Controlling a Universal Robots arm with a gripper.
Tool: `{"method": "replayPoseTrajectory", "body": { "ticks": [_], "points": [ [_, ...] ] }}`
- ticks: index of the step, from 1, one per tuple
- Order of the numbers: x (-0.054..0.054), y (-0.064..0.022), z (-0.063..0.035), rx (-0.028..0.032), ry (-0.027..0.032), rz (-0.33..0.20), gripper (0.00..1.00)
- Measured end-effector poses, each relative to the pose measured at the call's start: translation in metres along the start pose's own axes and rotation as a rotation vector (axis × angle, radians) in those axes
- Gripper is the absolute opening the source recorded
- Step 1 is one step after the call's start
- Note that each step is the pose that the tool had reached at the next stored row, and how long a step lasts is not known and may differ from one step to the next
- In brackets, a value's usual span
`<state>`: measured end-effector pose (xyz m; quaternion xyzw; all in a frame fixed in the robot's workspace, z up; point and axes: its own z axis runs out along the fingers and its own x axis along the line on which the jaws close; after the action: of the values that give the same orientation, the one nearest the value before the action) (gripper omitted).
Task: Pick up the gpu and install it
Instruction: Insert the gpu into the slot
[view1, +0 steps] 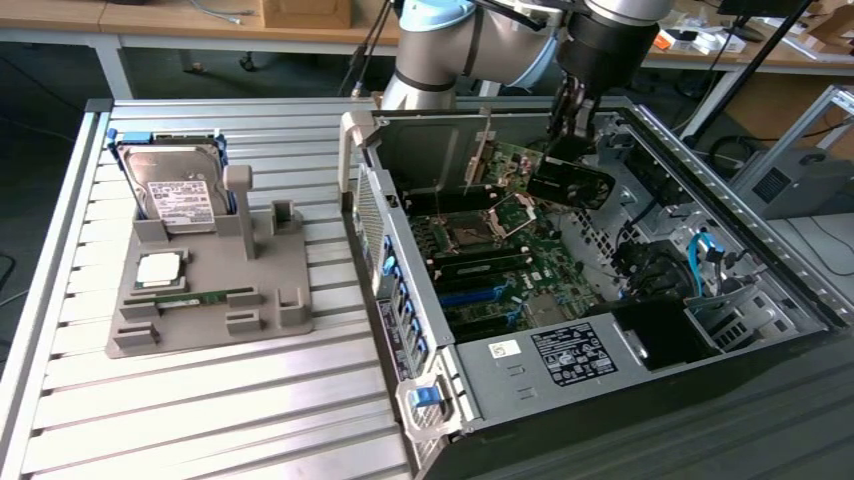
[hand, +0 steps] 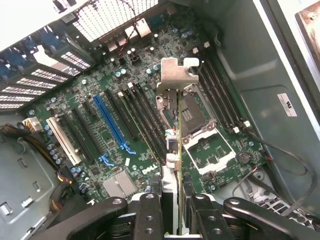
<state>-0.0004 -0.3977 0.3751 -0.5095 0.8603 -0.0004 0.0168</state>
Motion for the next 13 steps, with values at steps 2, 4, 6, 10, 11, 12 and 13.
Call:
{"method": "replayPoseTrajectory", "body": {
  "ticks": [2, 4, 6, 10, 11, 12, 13],
  "points": [
    [0.0, 0.0, 0.0, -0.0002, -0.0001, -0.009, 0.27],
    [0.0, 0.0, 0.0, -0.0006, -0.0004, -0.02, 0.27],
    [0.0, 0.0, 0.0, -0.0009, -0.0005, -0.029, 0.27],
    [0.0, 0.0, 0.0, -0.0014, -0.0009, -0.049, 0.27],
    [0.0, 0.0, 0.0, -0.0016, -0.001, -0.054, 0.27],
    [0.0, 0.0, 0.0, -0.0017, -0.001, -0.058, 0.27],
    [0.0, 0.0, 0.0, -0.0018, -0.0011, -0.062, 0.27]
  ]
}}
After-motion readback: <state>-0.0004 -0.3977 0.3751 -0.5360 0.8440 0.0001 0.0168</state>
